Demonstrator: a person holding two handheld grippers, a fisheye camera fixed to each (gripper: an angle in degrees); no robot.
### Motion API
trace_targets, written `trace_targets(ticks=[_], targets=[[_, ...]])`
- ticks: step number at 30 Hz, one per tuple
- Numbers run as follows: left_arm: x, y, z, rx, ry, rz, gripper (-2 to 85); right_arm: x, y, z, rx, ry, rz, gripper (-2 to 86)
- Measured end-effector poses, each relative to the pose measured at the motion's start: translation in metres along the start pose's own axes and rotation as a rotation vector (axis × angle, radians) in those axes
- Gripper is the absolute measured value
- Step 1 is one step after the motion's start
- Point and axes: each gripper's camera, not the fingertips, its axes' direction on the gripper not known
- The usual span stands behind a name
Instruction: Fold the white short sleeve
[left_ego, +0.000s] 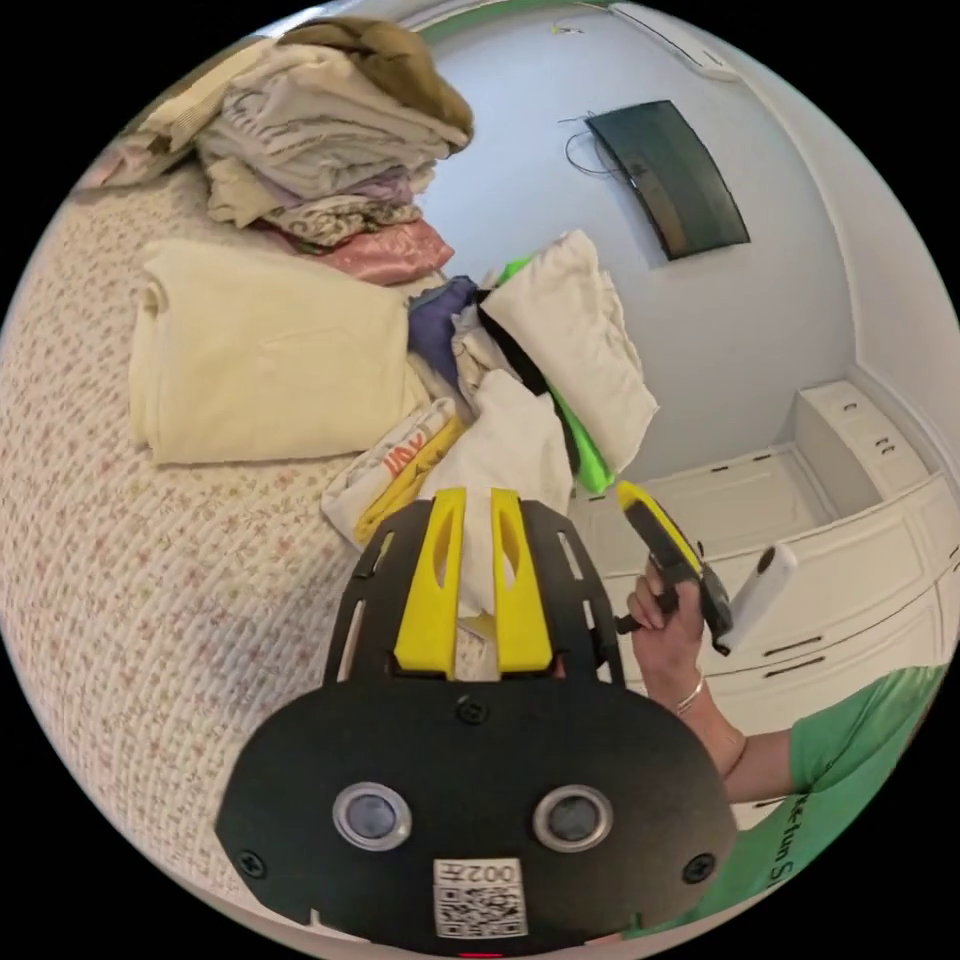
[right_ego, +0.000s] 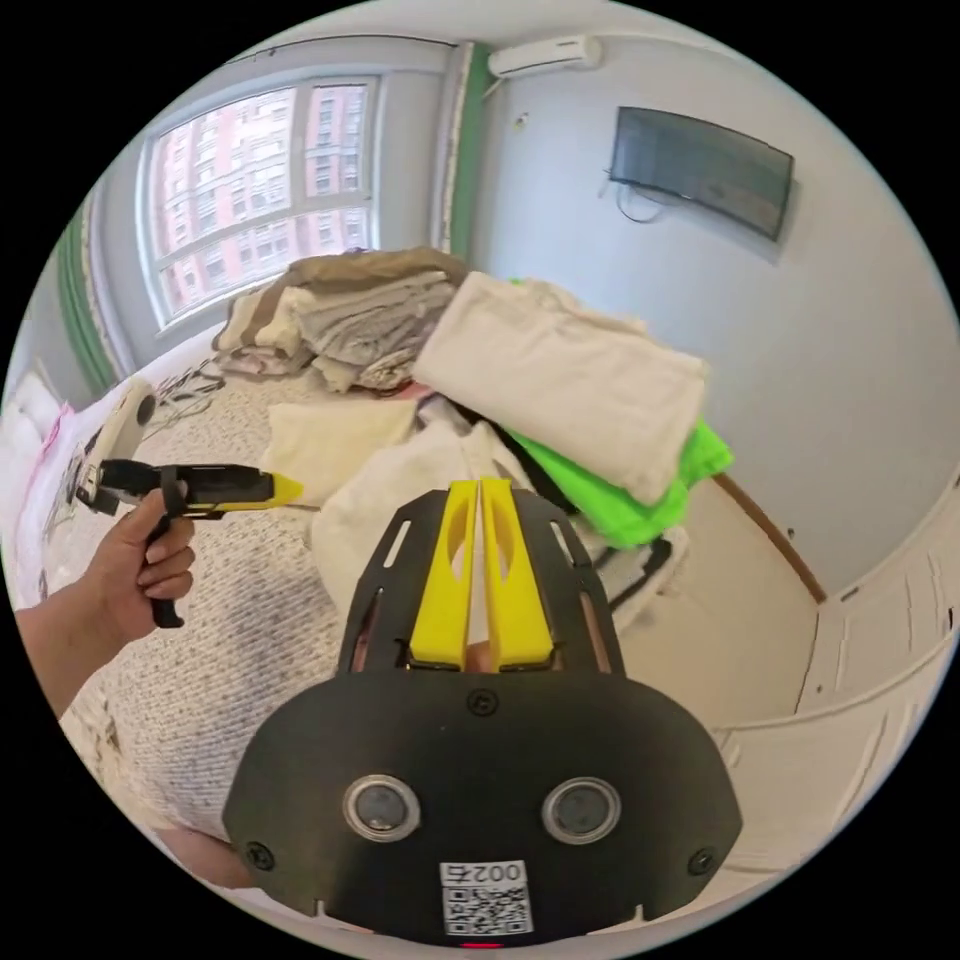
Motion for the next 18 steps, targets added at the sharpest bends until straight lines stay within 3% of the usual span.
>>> trace_targets(ticks=[5, 10, 14, 18], targets=[[0.043, 0.012, 0.057, -0.176, -0.298, 0.174, -0.8, -0.003, -0.018, 0.070, -0.108, 0.054, 0.000, -0.9], [0.033, 0.015, 0.075, -0.185, -0.330, 0.161, -0.9, 0.011, -0.020, 0.107, -0.124, -0.061, 0.094, -0.8], [0.049, 0.022, 0.063, -0.181, -0.332, 0.164, -0.9, 0.020, -0.030, 0.076, -0.112, -0.148, 0.180, -0.8], [0.071, 0.042, 0.023, -0.058, -0.314, 0.164, -0.9, 0.007, -0.018, -0.001, 0.045, -0.060, 0.176, -0.8]])
